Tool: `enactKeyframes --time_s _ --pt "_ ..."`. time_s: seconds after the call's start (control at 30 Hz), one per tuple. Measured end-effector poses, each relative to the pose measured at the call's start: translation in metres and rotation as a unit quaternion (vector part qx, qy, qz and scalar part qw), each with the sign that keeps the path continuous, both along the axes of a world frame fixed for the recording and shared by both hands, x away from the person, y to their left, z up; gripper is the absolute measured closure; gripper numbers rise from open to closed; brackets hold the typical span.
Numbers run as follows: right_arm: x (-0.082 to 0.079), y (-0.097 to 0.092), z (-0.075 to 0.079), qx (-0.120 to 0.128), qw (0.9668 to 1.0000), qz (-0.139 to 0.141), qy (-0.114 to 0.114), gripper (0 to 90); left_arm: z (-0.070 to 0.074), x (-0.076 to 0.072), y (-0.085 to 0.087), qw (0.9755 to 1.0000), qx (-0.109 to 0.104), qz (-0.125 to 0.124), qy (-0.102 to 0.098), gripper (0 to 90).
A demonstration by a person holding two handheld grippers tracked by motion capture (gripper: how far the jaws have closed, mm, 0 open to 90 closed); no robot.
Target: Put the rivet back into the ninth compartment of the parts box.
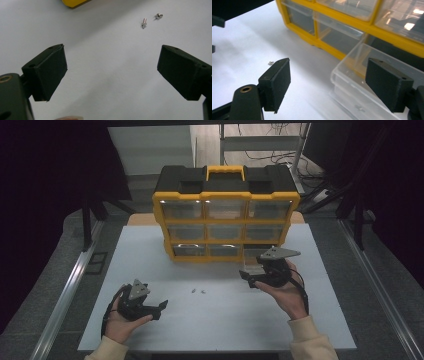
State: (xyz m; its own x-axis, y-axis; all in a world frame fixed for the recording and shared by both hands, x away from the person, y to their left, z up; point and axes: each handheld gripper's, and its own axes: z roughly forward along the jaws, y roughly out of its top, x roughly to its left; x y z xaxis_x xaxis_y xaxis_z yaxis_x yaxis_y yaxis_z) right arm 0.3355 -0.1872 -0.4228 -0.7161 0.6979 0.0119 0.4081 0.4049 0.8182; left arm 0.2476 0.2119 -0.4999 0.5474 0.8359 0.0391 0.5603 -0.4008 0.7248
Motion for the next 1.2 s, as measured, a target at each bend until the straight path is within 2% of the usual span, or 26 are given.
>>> enactKeyframes --time_s 0.47,1.2 --pt "-0.012 0.020 -0.013 -0.003 0.9986 0.052 0.004 22.5 0.000 0.000 0.000 1.0000 -0.002 0.000 0.000 9.3" --pt "-0.018 0.044 -0.018 -0.012 0.9962 0.086 0.012 24.1 0.000 -0.001 0.000 1.0000 -0.003 -0.001 0.000 9.3"
